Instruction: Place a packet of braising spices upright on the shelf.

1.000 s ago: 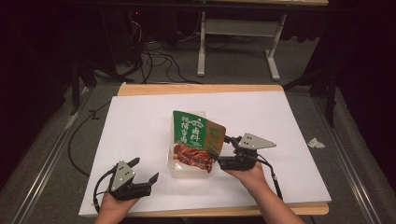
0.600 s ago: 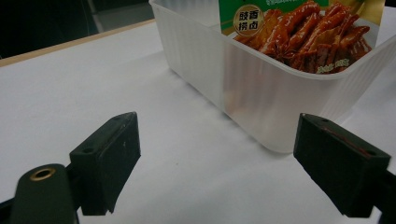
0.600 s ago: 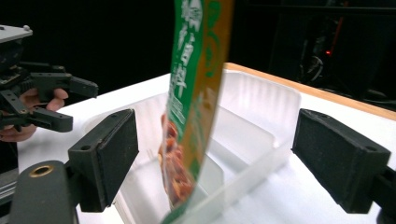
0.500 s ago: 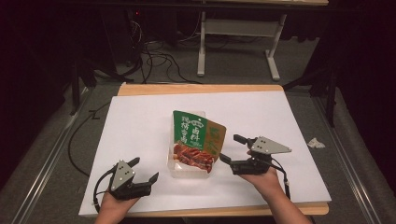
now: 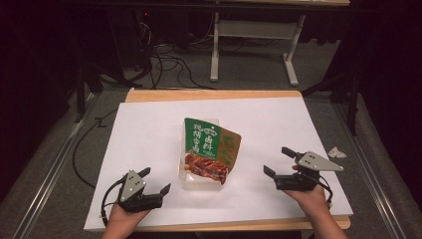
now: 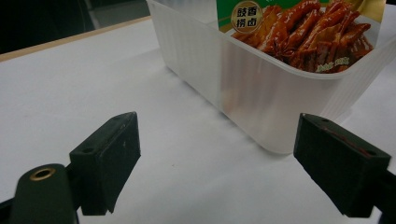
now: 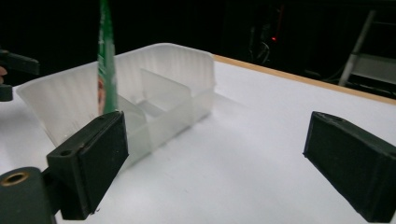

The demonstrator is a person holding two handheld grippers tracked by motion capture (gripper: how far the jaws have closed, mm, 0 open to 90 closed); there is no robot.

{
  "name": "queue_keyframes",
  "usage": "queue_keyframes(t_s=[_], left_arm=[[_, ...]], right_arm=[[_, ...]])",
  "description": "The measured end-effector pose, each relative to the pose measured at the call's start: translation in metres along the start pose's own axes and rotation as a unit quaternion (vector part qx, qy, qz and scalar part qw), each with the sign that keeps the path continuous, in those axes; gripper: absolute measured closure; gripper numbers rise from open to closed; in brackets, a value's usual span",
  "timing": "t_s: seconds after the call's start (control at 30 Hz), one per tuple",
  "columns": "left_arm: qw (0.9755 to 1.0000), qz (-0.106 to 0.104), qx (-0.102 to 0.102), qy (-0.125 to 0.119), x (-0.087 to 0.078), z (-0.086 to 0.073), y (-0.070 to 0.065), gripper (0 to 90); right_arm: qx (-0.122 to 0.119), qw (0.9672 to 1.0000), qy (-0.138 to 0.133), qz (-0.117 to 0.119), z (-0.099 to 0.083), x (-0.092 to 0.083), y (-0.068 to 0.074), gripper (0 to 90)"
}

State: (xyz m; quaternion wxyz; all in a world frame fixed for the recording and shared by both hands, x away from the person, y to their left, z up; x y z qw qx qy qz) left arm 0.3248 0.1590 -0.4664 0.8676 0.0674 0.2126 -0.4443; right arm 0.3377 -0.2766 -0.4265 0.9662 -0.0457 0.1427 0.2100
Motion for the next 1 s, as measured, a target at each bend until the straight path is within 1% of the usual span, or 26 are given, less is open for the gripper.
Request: queue_keyframes(t_s=[0.03,0.07,0.1,0.13,0.2,0.23,0.27,0.3,0.33,0.37,0.4,0.47,0.5,0.57,0.63,0.7,0.77,0.83,0.9,0.93,1.0], left_arm=[[1.0000,0.000,-0.001,0.000,0.001,0.000,0.000,15.1],[1.0000,0.001,-0.002,0.000,0.001,-0.001,0.001,15.1],[1.0000,0.001,-0.002,0.000,0.001,-0.001,0.001,15.1],[1.0000,0.001,-0.002,0.002,0.001,-0.001,0.001,15.1],[1.0000,0.001,-0.003,0.002,0.001,-0.001,0.001,15.0],[1.0000,0.001,-0.004,0.003,0.002,-0.001,0.002,15.1],[1.0000,0.001,-0.006,0.003,0.002,-0.001,0.002,15.0],[1.0000,0.001,-0.006,0.003,0.002,-0.001,0.002,15.0],[1.0000,0.001,-0.007,0.006,0.003,-0.002,0.002,14.9],[1.0000,0.001,-0.007,0.006,0.003,-0.002,0.002,14.8],[0.9999,-0.001,-0.008,0.006,0.004,-0.002,0.002,14.6],[0.9999,-0.008,-0.011,0.005,0.005,-0.002,0.001,14.2],[0.9999,-0.010,-0.010,0.007,0.006,-0.002,0.001,13.4],[0.9999,-0.010,-0.010,0.010,0.007,-0.003,0.001,13.3],[0.9998,-0.009,-0.010,0.013,0.008,-0.003,0.001,12.6],[0.9998,-0.007,-0.009,0.016,0.009,-0.003,0.001,12.2],[0.9998,-0.006,-0.008,0.015,0.008,-0.003,0.001,12.2],[0.9998,-0.007,-0.009,0.013,0.008,-0.003,0.001,12.2],[0.9998,-0.008,-0.009,0.013,0.008,-0.003,0.001,12.2],[0.9998,-0.009,-0.009,0.014,0.008,-0.003,0.001,12.2],[0.9998,-0.010,-0.008,0.014,0.009,-0.003,0.001,12.2]], right_arm=[[0.006,0.9999,0.003,-0.013,-0.005,-0.008,-0.011,4.6],[0.010,0.9997,0.005,-0.020,-0.008,-0.012,-0.017,4.1],[0.010,0.9997,0.005,-0.020,-0.008,-0.012,-0.017,4.1],[0.013,0.9995,0.008,-0.026,-0.010,-0.015,-0.022,3.3],[0.019,0.9989,0.013,-0.042,-0.017,-0.024,-0.035,2.5],[0.020,0.9980,0.014,-0.058,-0.024,-0.031,-0.047,1.6],[0.022,0.9974,0.016,-0.066,-0.027,-0.032,-0.051,0.7],[0.022,0.9974,0.016,-0.066,-0.027,-0.032,-0.051,0.7],[0.041,0.9963,0.027,-0.071,-0.035,-0.033,-0.061,0.0],[0.041,0.9963,0.027,-0.071,-0.035,-0.033,-0.061,0.0],[0.052,0.9955,0.037,-0.069,-0.041,-0.031,-0.065,0.0],[0.053,0.9954,0.041,-0.069,-0.042,-0.029,-0.065,0.0],[0.043,0.9958,0.043,-0.068,-0.042,-0.025,-0.062,0.0],[0.041,0.9959,0.044,-0.067,-0.041,-0.024,-0.060,0.0],[0.029,0.9966,0.043,-0.065,-0.041,-0.021,-0.056,0.0],[0.025,0.9968,0.045,-0.061,-0.041,-0.021,-0.054,0.0],[0.027,0.9968,0.043,-0.062,-0.042,-0.021,-0.055,0.0],[0.036,0.9964,0.040,-0.066,-0.042,-0.022,-0.059,0.0],[0.038,0.9963,0.039,-0.066,-0.042,-0.022,-0.059,0.0],[0.044,0.9959,0.040,-0.067,-0.044,-0.022,-0.061,0.0],[0.044,0.9959,0.040,-0.067,-0.044,-0.022,-0.062,0.0]])
Point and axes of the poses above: each handheld gripper's, and its own axes: x roughly forward along the jaws, z roughly out of its top, y roughly to its left, the point moved 4 cm from there along x, roughly forward along the jaws, and after that the axes turned 14 degrees about -z, right-handed, at the moved point
